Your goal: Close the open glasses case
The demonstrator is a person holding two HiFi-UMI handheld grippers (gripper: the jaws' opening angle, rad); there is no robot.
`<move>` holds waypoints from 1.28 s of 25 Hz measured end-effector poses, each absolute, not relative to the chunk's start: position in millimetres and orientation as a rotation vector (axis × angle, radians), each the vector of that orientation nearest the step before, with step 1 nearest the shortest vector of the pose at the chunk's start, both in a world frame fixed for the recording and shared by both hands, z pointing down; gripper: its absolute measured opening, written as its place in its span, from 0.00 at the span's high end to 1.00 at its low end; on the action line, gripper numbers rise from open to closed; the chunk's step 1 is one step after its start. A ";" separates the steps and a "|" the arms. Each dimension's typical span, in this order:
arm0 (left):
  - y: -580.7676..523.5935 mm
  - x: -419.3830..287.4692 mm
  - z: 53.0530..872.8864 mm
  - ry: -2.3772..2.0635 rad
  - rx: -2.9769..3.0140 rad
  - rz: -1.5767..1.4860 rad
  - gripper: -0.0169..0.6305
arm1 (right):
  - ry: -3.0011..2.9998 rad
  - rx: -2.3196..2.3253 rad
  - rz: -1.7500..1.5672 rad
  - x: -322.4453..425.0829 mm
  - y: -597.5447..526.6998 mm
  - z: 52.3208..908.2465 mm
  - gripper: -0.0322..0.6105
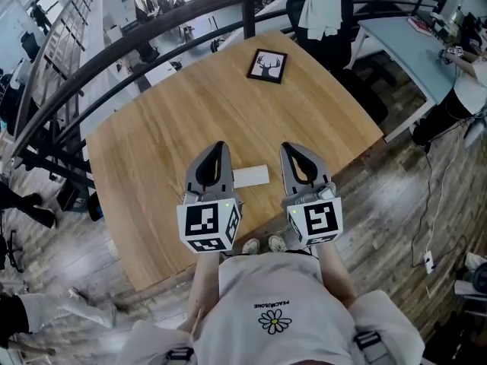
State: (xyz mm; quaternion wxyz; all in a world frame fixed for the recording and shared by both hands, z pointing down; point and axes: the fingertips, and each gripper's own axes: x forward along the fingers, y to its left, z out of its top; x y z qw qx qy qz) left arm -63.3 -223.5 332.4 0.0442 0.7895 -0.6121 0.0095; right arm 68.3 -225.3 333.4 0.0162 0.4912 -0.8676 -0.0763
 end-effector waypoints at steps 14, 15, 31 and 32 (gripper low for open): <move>-223.7 -64.4 329.8 -1.869 2.410 -0.020 0.95 | -2.696 1.509 -0.241 69.7 -226.2 334.1 0.94; -224.3 -65.4 329.5 -1.873 2.409 -0.023 0.95 | -2.698 1.508 -0.243 69.4 -227.0 334.2 0.94; -228.1 -72.8 332.2 -1.905 2.390 -0.021 0.95 | -2.708 1.444 -0.235 60.3 -232.0 341.1 0.94; -228.8 -72.9 332.5 -1.905 2.387 -0.018 0.95 | -2.708 1.440 -0.236 59.9 -232.7 340.5 0.94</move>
